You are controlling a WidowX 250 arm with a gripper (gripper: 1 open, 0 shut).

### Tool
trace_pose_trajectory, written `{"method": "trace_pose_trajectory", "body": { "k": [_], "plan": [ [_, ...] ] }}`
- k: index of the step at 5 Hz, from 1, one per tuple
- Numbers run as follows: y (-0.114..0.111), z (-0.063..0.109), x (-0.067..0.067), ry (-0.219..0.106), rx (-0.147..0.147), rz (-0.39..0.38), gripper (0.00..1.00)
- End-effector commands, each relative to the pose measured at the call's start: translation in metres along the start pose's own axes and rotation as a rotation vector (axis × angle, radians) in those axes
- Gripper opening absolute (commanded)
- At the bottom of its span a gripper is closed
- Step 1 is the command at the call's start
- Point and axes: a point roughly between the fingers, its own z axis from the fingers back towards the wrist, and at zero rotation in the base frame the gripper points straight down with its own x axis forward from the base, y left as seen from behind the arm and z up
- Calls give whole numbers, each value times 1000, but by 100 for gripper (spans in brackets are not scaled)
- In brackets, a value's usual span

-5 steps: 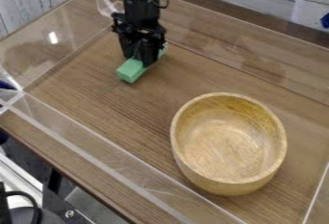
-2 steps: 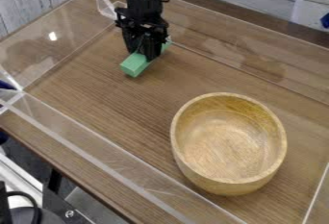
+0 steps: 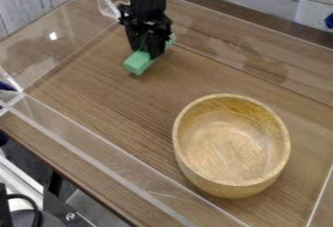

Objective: Put the green block in the brown bowl

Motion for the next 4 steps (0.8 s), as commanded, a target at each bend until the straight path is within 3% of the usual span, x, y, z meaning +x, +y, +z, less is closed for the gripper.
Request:
{"method": "trace_pose_trajectory", "body": {
  "k": [1,2,4],
  "plan": [
    [5,21,13,-71,31,-8,0],
    [6,21,14,-75,29,-10,0],
    [-7,44,8,-104,28,-13,0]
  ]
}}
